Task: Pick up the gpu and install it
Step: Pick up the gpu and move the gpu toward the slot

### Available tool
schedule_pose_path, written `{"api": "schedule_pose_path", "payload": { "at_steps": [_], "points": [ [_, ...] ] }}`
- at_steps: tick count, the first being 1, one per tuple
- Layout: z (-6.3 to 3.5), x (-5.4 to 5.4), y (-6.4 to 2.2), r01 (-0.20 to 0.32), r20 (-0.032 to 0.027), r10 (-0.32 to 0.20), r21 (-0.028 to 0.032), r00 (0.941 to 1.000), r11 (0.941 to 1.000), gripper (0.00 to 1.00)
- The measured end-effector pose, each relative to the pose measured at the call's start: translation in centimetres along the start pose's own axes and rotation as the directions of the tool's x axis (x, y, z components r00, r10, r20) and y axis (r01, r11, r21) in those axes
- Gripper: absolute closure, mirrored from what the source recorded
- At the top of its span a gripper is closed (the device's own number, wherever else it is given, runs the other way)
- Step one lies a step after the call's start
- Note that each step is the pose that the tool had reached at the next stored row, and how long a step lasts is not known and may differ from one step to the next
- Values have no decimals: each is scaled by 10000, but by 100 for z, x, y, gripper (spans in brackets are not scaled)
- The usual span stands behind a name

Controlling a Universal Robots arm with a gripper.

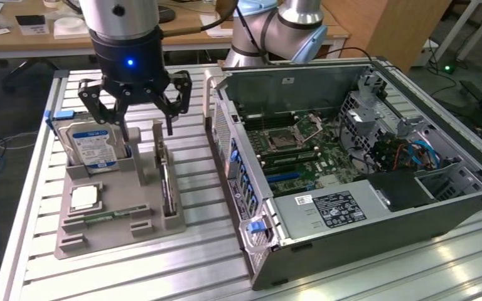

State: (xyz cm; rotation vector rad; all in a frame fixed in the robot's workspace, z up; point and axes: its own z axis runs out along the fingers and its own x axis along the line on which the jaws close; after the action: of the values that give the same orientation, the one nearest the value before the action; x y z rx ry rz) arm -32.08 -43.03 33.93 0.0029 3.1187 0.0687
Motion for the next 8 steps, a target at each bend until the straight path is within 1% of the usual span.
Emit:
{"api": "schedule_pose_path", "payload": {
  "at_steps": [3,5,8],
  "points": [
    [52,-1,-3,61,-24,-61,-1,10000,10000,29],
    [84,0,-4,237,-49,-237,-4,9997,9997,29],
    [117,1,-5,349,-63,-349,-6,9994,9994,29]
  ]
}}
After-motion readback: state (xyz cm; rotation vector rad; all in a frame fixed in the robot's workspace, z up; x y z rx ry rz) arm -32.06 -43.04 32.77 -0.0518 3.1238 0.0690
